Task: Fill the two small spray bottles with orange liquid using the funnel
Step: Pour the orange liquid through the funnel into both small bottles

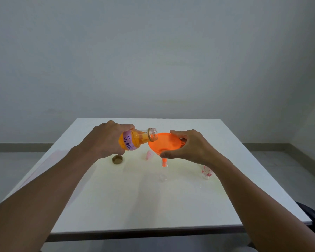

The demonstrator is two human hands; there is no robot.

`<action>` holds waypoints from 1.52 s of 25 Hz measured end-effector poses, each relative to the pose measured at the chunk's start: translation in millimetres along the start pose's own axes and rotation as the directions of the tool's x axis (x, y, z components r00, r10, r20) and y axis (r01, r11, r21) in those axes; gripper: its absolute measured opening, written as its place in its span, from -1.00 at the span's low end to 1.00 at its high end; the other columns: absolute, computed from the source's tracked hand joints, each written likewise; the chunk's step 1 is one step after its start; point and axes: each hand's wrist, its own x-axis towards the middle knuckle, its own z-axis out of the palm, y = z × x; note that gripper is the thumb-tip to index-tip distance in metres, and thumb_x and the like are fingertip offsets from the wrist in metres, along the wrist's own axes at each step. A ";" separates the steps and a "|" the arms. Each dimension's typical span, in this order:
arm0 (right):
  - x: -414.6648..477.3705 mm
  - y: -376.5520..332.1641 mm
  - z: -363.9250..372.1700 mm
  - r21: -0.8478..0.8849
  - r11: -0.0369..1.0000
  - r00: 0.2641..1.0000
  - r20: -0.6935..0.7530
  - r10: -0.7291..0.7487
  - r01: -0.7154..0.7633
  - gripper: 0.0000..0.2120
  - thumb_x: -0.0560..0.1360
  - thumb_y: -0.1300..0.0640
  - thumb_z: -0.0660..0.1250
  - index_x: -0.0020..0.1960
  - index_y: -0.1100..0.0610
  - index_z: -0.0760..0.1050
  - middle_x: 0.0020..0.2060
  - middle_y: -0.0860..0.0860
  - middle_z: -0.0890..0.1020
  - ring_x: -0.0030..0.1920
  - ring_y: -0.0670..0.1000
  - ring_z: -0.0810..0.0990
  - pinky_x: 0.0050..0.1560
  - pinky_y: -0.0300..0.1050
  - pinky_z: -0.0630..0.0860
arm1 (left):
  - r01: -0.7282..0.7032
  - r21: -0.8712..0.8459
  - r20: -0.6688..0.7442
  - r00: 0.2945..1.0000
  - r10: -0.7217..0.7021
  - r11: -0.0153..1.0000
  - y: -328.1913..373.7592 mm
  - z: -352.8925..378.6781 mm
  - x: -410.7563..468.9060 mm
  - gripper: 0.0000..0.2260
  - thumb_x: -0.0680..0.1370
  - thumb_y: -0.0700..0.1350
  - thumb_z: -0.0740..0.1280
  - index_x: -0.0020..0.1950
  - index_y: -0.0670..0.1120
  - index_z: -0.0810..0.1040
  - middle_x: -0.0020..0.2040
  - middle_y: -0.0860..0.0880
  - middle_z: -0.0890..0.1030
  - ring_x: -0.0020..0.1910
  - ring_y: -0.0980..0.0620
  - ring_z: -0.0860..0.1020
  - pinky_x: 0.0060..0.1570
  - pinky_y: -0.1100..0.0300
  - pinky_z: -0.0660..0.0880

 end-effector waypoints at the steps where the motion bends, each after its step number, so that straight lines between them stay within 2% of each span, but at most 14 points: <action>1: 0.4 0.1 0.5 -0.003 1.000 1.000 -0.001 0.000 0.000 -0.01 0.20 -0.36 0.56 0.52 0.01 0.39 0.40 -0.01 0.52 0.13 -0.09 0.46 0.06 -0.18 0.44 | -0.003 0.007 0.002 1.000 0.003 1.000 0.8 -1.3 -0.3 -0.22 0.23 -0.04 0.51 0.43 0.24 0.37 0.14 0.01 0.59 0.00 -0.05 0.55 -0.10 0.13 0.52; 9: 0.7 2.9 2.0 0.002 1.000 1.000 0.005 -0.001 0.001 0.02 0.18 -0.39 0.56 0.52 0.00 0.39 0.40 -0.01 0.51 0.15 -0.09 0.47 0.08 -0.18 0.46 | -0.012 0.057 0.016 1.000 0.011 0.998 7.1 -6.4 -1.1 -0.23 0.28 -0.04 0.52 0.46 0.22 0.34 0.18 0.00 0.58 0.05 -0.04 0.54 -0.15 0.18 0.43; 26: 0.3 5.0 4.4 0.019 1.000 1.000 0.013 0.004 -0.004 0.02 0.18 -0.37 0.57 0.52 0.01 0.38 0.40 -0.01 0.51 0.14 -0.09 0.46 0.06 -0.20 0.45 | -0.031 0.111 0.023 0.999 0.028 0.993 9.7 -7.6 3.9 -0.22 0.28 -0.05 0.49 0.47 0.23 0.32 0.18 -0.01 0.57 0.05 -0.08 0.56 -0.16 0.17 0.40; 31: -0.1 6.2 4.1 0.029 1.000 1.000 0.014 0.008 -0.009 0.01 0.18 -0.36 0.57 0.52 0.02 0.39 0.41 -0.01 0.51 0.22 -0.02 0.52 0.13 -0.14 0.52 | -0.034 0.115 0.029 0.999 0.031 0.993 10.8 -7.9 5.0 -0.22 0.28 -0.05 0.49 0.47 0.24 0.32 0.18 0.00 0.57 0.05 -0.07 0.56 -0.16 0.18 0.39; 38: 0.5 6.5 3.8 0.028 1.000 1.000 0.018 0.011 -0.011 0.07 0.12 -0.43 0.53 0.52 0.00 0.39 0.40 -0.03 0.51 0.15 -0.09 0.46 0.07 -0.19 0.47 | -0.036 0.121 0.030 0.999 0.032 0.992 14.8 -10.8 4.3 -0.23 0.29 -0.08 0.49 0.46 0.23 0.33 0.16 -0.01 0.57 0.02 -0.07 0.56 -0.19 0.18 0.37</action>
